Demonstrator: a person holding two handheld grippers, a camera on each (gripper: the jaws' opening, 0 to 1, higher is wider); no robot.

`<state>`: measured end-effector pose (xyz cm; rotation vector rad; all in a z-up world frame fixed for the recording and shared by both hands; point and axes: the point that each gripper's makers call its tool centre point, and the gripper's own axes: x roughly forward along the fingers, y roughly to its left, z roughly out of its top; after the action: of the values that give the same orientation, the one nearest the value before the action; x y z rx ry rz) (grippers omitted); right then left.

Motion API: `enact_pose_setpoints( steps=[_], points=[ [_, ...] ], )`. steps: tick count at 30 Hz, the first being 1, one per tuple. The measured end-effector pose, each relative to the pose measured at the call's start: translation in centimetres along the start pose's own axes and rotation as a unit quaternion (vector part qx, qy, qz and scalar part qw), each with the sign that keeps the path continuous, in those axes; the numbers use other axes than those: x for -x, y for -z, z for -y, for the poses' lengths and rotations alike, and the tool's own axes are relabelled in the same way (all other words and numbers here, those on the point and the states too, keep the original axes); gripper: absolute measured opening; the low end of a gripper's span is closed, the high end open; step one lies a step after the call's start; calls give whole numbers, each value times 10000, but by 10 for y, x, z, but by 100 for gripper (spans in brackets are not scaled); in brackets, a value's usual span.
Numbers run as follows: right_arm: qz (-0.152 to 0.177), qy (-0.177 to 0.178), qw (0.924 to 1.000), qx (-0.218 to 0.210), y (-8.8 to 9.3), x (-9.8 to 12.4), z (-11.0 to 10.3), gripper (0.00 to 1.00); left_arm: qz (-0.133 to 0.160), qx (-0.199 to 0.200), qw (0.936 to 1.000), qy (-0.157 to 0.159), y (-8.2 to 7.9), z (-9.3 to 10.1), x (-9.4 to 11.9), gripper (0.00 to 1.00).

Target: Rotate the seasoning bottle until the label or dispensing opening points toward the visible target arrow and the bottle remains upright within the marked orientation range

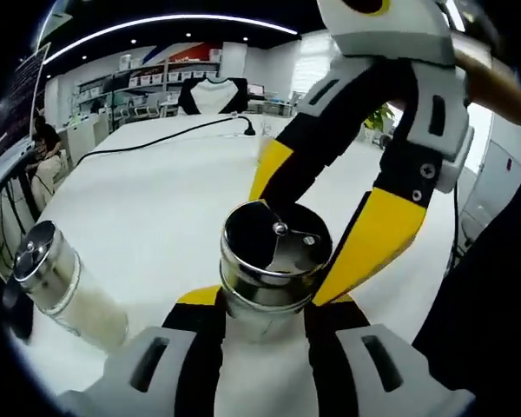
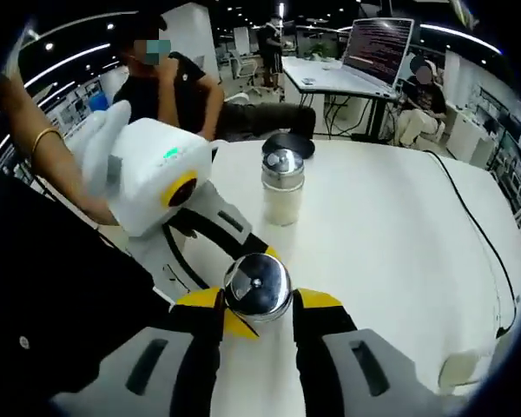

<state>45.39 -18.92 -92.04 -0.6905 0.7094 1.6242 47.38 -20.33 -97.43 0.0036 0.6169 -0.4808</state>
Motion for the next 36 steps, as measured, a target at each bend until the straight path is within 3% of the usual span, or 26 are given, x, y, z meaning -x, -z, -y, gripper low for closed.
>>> enact_pose_setpoints(
  steps=[4, 5, 8, 14, 18, 24, 29, 32, 36],
  points=[
    [29, 84, 9999, -48, -4, -2, 2, 28, -51, -108, 9999, -85, 0, -5, 4, 39],
    [38, 116, 9999, -116, -4, -3, 4, 28, -22, 25, 9996, -266, -2, -10, 8, 41],
    [157, 413, 9980, -444, -9, -5, 13, 28, 192, 230, 9991, -308, -8, -11, 16, 45],
    [144, 511, 9972, -531, -13, -10, 18, 28, 75, 201, 9988, -436, 2, -10, 29, 45],
    [159, 541, 9969, -555, -15, -12, 20, 28, 279, 755, 9947, -637, 3, -14, 40, 46],
    [195, 524, 9962, -665, -19, -15, 21, 29, 332, 1084, 9904, -785, -2, -17, 55, 50],
    [216, 532, 9956, -739, -22, -20, 22, 29, 441, 1120, 9890, -858, -7, -14, 71, 55],
    [235, 569, 9943, -871, -22, -20, 23, 29, 284, 1085, 9899, -868, -3, -12, 75, 58],
    [539, 659, 9897, -1153, -27, -12, 24, 33, 404, 1071, 9891, -926, -14, -9, 85, 67]
  ],
)
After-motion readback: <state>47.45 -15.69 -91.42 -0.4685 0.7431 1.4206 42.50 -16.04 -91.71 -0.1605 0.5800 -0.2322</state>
